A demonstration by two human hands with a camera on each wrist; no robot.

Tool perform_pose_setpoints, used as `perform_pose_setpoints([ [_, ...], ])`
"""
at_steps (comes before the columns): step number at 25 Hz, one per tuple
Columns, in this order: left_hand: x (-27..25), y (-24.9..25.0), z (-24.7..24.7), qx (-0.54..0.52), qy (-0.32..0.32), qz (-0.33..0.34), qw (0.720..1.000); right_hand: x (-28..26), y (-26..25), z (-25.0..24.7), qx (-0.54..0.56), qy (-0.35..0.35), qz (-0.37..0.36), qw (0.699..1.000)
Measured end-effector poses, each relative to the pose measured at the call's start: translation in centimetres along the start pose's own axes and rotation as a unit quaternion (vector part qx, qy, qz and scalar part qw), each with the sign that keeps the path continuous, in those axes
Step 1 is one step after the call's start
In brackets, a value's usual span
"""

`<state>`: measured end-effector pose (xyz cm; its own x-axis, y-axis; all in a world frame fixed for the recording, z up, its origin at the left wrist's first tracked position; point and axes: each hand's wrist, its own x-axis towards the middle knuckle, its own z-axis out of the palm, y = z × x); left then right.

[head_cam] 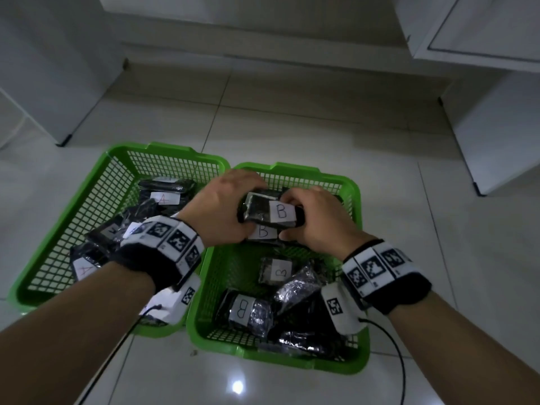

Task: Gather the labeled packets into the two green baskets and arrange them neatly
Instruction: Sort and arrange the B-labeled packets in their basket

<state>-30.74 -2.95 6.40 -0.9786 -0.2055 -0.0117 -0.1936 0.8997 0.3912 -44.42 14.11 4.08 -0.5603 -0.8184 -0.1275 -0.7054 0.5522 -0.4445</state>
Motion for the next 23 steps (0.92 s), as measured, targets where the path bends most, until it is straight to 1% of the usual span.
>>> perform_pose_setpoints([
  [1,0.4,0.4,0.2,0.049,-0.043,0.025,0.998,0.2,-0.4,0.4,0.015,-0.013,-0.005,1.0],
  [2,0.8,0.7,0.4,0.079,-0.072,0.034,0.994,0.4,-0.6,0.7,0.033,-0.023,-0.007,0.999],
  [3,1.1,0.9,0.7,0.088,-0.087,0.03,0.992,0.3,-0.6,0.9,0.05,-0.028,-0.007,0.998],
  [4,1.3,0.9,0.9,0.09,-0.092,0.025,0.991,0.2,-0.4,0.8,0.056,-0.033,-0.002,0.998],
  [5,1.4,0.9,1.1,0.09,-0.097,0.019,0.991,-0.1,0.1,0.6,0.039,-0.042,0.009,0.998],
  [7,1.3,0.7,1.3,0.096,-0.11,-0.002,0.989,-0.3,1.3,0.0,-0.058,-0.073,0.037,0.995],
  [9,1.1,0.4,1.7,0.113,-0.126,-0.027,0.985,-0.2,2.3,-0.4,-0.14,-0.098,0.049,0.984],
  [10,1.0,0.2,2.0,0.123,-0.134,-0.038,0.983,0.0,2.4,-0.4,-0.164,-0.102,0.041,0.98],
  [13,1.4,0.2,2.7,0.158,-0.139,-0.042,0.977,0.6,2.3,-0.6,-0.22,-0.111,0.016,0.969],
  [15,1.8,0.5,2.9,0.196,-0.138,-0.039,0.97,0.7,1.8,-1.1,-0.228,-0.128,0.014,0.965],
  [18,2.4,0.4,3.3,0.241,-0.14,-0.019,0.96,0.9,1.3,-1.5,-0.223,-0.115,0.014,0.968],
  [21,2.8,0.5,3.2,0.218,-0.165,-0.019,0.962,0.9,1.2,-1.0,-0.225,-0.108,0.004,0.968],
  [23,3.0,0.7,3.3,0.196,-0.169,-0.016,0.966,0.9,1.5,-0.8,-0.207,-0.112,0.013,0.972],
])
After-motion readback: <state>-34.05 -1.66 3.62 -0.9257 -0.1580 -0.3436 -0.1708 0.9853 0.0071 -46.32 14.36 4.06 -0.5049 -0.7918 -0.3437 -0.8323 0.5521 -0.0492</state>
